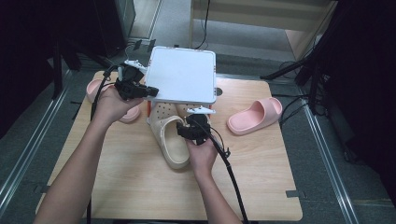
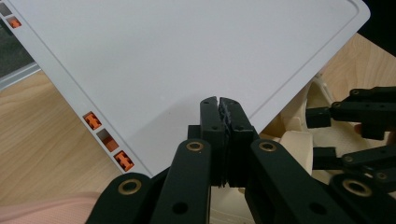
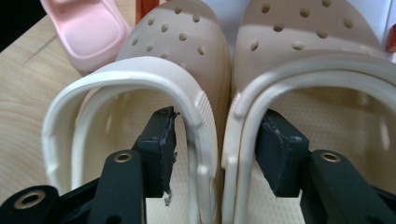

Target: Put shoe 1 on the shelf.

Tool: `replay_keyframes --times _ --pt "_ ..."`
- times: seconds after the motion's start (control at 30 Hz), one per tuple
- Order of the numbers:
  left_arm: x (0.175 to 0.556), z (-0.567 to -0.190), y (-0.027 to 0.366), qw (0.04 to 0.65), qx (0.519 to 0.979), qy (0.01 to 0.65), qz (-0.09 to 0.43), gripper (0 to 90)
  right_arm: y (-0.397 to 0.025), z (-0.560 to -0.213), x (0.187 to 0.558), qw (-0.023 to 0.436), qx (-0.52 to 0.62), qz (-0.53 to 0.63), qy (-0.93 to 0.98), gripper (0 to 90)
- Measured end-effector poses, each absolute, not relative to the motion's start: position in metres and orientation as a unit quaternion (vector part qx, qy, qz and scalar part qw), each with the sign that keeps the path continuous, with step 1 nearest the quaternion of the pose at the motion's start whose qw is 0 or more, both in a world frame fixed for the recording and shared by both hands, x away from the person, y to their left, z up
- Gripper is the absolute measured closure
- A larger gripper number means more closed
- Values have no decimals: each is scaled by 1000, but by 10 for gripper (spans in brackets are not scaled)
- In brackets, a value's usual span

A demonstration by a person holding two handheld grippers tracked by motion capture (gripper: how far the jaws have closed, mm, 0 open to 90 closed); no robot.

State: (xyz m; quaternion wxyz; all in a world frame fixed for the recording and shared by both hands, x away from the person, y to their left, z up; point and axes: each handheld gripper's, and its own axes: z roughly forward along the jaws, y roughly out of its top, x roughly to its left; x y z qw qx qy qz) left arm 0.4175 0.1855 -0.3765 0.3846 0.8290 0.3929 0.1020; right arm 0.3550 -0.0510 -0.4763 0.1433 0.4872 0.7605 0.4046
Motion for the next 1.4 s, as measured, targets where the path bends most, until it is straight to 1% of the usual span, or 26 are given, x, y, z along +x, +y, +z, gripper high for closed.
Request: replay_keyframes --times 0.1,0.17,0.23,0.27,0.3,0.37,0.4,0.5,0.53,0.57,0.6,0.63,0.73,0.83,0.9,0.97,1.03,1.17,1.33,1.4 --pt "418 -376 185 384 829 393 103 889 -55 -473 351 142 485 407 761 508" --pt "417 -376 185 383 829 395 103 888 -60 -467 343 139 479 411 764 530" --pt "417 -376 185 383 829 395 104 889 -65 -462 336 135 470 414 768 574" --pt "417 -376 185 383 829 395 104 889 -65 -462 336 135 470 414 768 574" --pt "417 -376 184 383 829 395 104 889 -71 -457 328 123 459 418 774 667" --pt "417 -376 184 383 829 395 104 889 -73 -456 324 120 456 420 775 678" --pt "417 -376 184 383 828 397 103 888 -79 -453 316 115 452 424 777 736" --pt "417 -376 184 383 828 397 103 889 -83 -451 308 115 449 425 778 787" --pt "417 -376 184 382 828 398 103 889 -88 -451 298 115 442 423 783 847" --pt "417 -376 184 381 829 396 103 889 -88 -451 298 115 442 423 783 847" --pt "417 -376 184 380 830 395 104 889 -89 -451 295 111 441 422 784 867" --pt "417 -376 184 380 830 395 104 889 -93 -454 288 91 437 427 786 900" --pt "417 -376 183 382 827 398 104 889 -95 -460 277 79 429 428 792 900" --pt "417 -376 183 381 827 399 107 890 -93 -466 268 80 421 420 800 900" --pt "417 -376 183 380 828 399 107 889 -89 -478 257 75 411 410 811 900" --pt "417 -376 183 380 828 399 107 890 -88 -481 255 72 409 409 812 900" --pt "417 -376 183 380 828 398 108 890 -85 -493 248 58 405 399 820 900" --pt "417 -376 183 379 830 396 107 895 -80 -503 243 44 396 388 831 900" --pt "417 -376 183 378 829 398 107 896 -76 -511 246 44 391 378 838 900" --pt "417 -376 183 380 828 399 106 897 -72 -515 250 51 386 368 845 900"
